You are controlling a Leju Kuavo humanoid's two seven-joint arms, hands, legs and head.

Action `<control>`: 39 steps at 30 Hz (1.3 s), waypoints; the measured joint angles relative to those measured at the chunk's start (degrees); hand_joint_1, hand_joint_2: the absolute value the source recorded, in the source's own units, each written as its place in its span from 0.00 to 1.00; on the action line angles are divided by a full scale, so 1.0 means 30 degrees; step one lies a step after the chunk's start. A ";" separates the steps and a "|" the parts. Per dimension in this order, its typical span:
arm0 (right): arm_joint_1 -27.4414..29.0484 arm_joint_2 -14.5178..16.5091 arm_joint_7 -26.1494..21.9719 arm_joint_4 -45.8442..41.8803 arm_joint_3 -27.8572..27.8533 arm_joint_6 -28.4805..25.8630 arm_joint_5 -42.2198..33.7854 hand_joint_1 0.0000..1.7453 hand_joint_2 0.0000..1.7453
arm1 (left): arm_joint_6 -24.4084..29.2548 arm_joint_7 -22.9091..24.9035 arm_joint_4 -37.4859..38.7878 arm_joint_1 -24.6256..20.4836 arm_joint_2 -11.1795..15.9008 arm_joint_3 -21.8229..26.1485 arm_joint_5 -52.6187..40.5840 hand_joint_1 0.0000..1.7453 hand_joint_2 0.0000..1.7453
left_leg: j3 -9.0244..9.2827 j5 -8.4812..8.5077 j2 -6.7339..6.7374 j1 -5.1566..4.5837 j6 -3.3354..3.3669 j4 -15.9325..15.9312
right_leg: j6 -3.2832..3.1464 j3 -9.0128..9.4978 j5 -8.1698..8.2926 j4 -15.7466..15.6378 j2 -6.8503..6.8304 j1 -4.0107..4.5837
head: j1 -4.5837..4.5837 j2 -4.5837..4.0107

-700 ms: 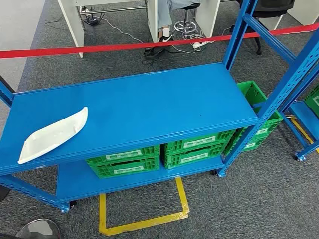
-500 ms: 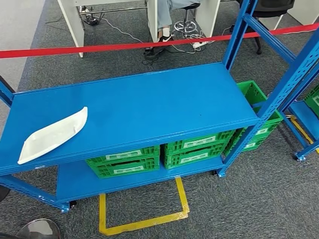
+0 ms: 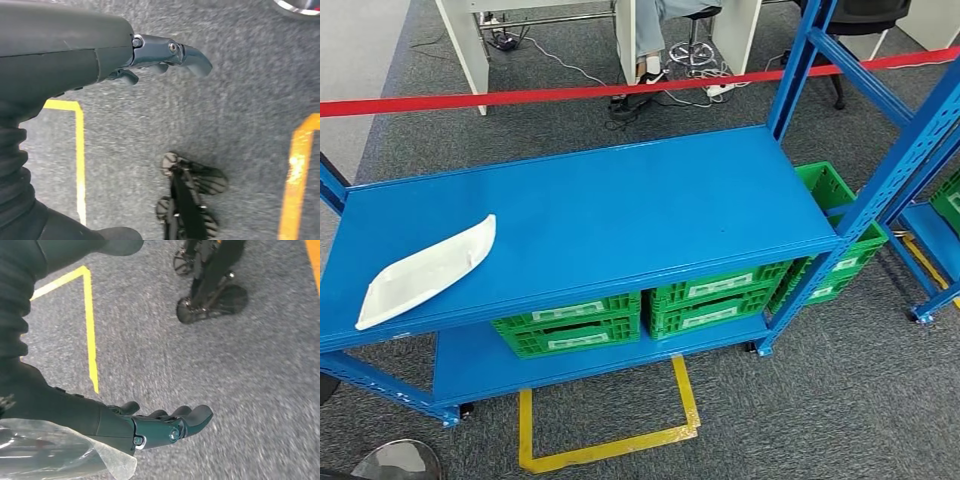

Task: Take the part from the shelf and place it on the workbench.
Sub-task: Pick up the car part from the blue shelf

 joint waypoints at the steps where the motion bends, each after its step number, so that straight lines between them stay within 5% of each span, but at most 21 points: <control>1: 0.0122 -0.0144 0.0029 -0.0341 0.0191 -0.0218 -0.0271 0.00 1.00 | 0.0165 -0.0149 -0.0249 0.0057 0.0127 -0.0178 0.0332 0.00 1.00 | -0.0001 0.0000 0.0000 0.0000 0.0000 0.0000 | 0.0000 -0.0001 0.0000 0.0000 0.0000 0.0000 | 0.0002 0.0000; 15: 0.1461 -0.2363 -0.0188 -0.4774 0.3507 -0.3541 -0.4358 0.00 1.00 | 0.1924 -0.2024 -0.4769 0.1125 0.1391 -0.1267 0.3393 0.00 1.00 | 0.0000 -0.0006 0.0000 0.0000 -0.0005 0.0000 | -0.0005 -0.0008 -0.0005 0.0000 -0.0001 0.0000 | 0.0004 0.0000; 19: 0.1643 -0.2791 -0.0324 -0.5606 0.4337 -0.4500 -0.5053 0.00 1.00 | 0.1825 -0.2228 -0.6699 0.1358 0.1346 -0.0692 0.2807 0.00 0.00 | 0.0002 -0.0006 0.0000 0.0000 -0.0005 0.0000 | -0.0005 -0.0006 -0.0005 0.0000 -0.0001 0.0000 | 0.0005 0.0000; 22: 0.1829 -0.3060 -0.0332 -0.6220 0.4883 -0.5147 -0.5275 0.00 1.00 | 0.1534 -0.2303 -0.8338 0.1504 0.1242 -0.0072 0.1962 0.00 0.00 | 0.0005 -0.0006 0.0000 0.0000 -0.0006 0.0001 | -0.0004 -0.0006 -0.0004 0.0000 0.0000 0.0000 | 0.0003 0.0000; 26: 0.2057 -0.3384 -0.0270 -0.6969 0.5534 -0.5925 -0.5434 0.00 1.00 | 0.1130 -0.2344 -1.0511 0.1592 0.1070 0.0808 0.0664 0.00 1.00 | 0.0010 -0.0005 0.0000 0.0002 -0.0006 0.0001 | -0.0004 -0.0011 -0.0004 0.0001 0.0001 0.0001 | 0.0002 0.0000; 39: 0.2553 -0.4403 0.0577 -0.8987 0.7702 -0.8182 -0.5780 0.00 1.00 | 0.0466 -0.3387 -1.7890 0.1400 0.0981 0.2760 -0.4259 0.00 1.00 | 0.0013 -0.0006 0.0002 0.0003 -0.0006 0.0002 | -0.0004 -0.0023 -0.0004 0.0001 0.0013 0.0001 | 0.0003 0.0000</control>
